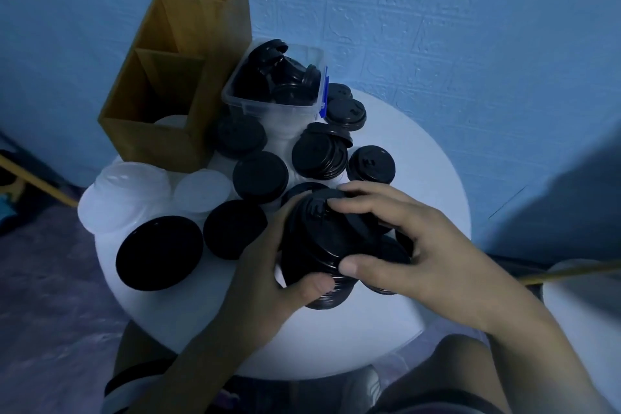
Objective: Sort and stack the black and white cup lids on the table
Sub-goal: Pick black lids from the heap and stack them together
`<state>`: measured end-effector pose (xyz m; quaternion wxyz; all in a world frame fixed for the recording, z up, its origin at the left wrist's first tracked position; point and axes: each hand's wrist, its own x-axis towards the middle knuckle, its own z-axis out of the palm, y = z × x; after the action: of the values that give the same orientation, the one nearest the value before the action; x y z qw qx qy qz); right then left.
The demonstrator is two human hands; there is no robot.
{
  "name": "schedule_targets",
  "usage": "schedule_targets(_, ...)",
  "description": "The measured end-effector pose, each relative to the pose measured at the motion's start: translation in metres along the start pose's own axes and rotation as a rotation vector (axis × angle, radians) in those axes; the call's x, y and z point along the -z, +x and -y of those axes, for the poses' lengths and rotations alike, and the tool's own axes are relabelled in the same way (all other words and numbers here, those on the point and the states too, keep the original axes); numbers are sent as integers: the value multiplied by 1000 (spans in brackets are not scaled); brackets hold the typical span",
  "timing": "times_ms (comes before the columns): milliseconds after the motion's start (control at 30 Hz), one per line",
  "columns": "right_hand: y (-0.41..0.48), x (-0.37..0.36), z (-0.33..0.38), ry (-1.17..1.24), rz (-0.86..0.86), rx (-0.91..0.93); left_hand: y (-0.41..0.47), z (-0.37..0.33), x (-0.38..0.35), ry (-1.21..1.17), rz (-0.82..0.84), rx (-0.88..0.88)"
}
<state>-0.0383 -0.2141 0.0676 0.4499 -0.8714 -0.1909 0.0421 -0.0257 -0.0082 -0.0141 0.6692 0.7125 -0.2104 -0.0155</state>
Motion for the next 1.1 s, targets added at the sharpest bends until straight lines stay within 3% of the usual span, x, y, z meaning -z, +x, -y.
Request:
schedule_targets(133,-1,-12,4,-59,-84,-12,-3,6,2,5,43,-31)
schedule_targets(400,-10,-21,6,14,-59,-22,-9,-3,9,-6,12,-57)
schedule_targets(567,-13,-22,6,51,-56,-19,-10,-1,10,16,75,-24)
schedule_targets(1100,2,1,11,54,176,-35,-7,-2,15,45,130,22)
